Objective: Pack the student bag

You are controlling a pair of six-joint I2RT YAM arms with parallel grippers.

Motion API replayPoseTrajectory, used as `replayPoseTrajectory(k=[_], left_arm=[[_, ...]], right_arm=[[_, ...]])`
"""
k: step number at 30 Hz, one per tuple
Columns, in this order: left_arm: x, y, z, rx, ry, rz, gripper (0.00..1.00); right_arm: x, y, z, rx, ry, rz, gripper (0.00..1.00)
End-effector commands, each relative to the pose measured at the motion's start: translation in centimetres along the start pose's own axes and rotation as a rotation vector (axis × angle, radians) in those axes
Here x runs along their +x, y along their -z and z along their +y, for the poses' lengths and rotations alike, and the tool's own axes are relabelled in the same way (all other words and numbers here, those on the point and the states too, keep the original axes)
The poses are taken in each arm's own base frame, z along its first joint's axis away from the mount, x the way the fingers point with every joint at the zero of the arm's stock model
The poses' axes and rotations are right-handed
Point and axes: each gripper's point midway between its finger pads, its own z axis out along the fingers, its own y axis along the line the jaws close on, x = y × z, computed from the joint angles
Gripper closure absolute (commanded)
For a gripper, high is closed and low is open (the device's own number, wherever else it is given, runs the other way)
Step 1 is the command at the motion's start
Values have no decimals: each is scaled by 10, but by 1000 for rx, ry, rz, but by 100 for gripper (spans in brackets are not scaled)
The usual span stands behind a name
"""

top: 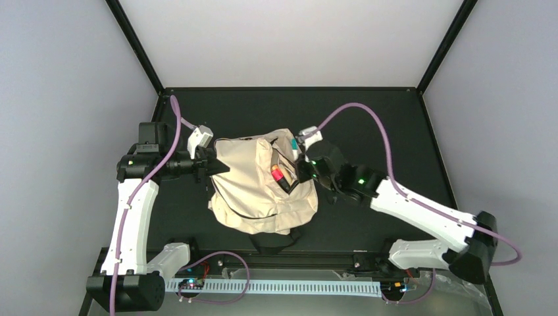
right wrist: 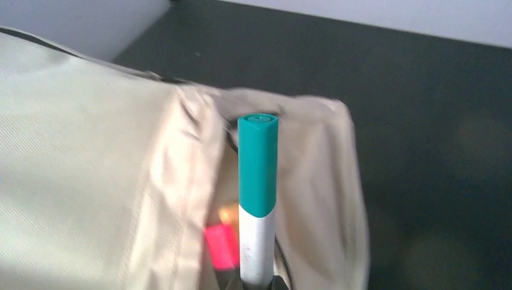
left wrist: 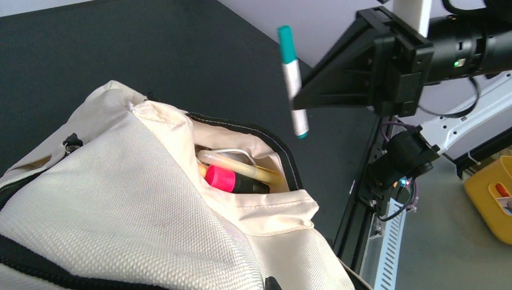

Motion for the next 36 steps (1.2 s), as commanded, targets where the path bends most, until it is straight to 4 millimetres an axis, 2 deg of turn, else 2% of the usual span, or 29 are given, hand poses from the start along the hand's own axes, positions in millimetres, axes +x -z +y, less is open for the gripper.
replayPoseTrajectory(k=[1,4,6,8,11,15,17,20,22,27,30,32,33,36], left_arm=[[-20,7,-15,43,-80,-68,98],[-20,7,-15,47,-77,-69,98],[-22,7,-14,48,-78,-69,98],[-23,7,-13,50,-76,-67,98],[-25,7,-11,43,-76,-65,98],[-26,7,-9,42,-71,-62,98],[-26,6,-9,42,-69,-60,99],[-26,7,-9,38,-72,-59,98],[-26,7,-10,38,-75,-60,98],[-25,9,-11,28,-79,-56,98],[-23,9,-13,25,-82,-54,98],[-21,9,-12,24,-81,-52,98],[-20,8,-12,22,-78,-49,98],[-13,8,-14,24,-82,-40,98]], right_arm=[[-31,-42,51,-153,77,-132,99],[-1,-83,48,-74,147,-2,99],[23,-98,43,-40,176,97,99],[38,-100,38,-21,179,158,99],[46,-89,31,-11,168,197,89],[40,-69,33,-41,179,216,54],[25,-59,42,-84,198,210,43],[-3,-47,49,-114,209,169,37],[-16,-48,48,-121,227,146,34],[-1,-77,31,-26,305,269,28],[11,-93,22,26,358,321,28],[17,-101,18,36,364,344,32],[20,-104,18,28,362,356,39],[25,-108,17,24,357,356,66]])
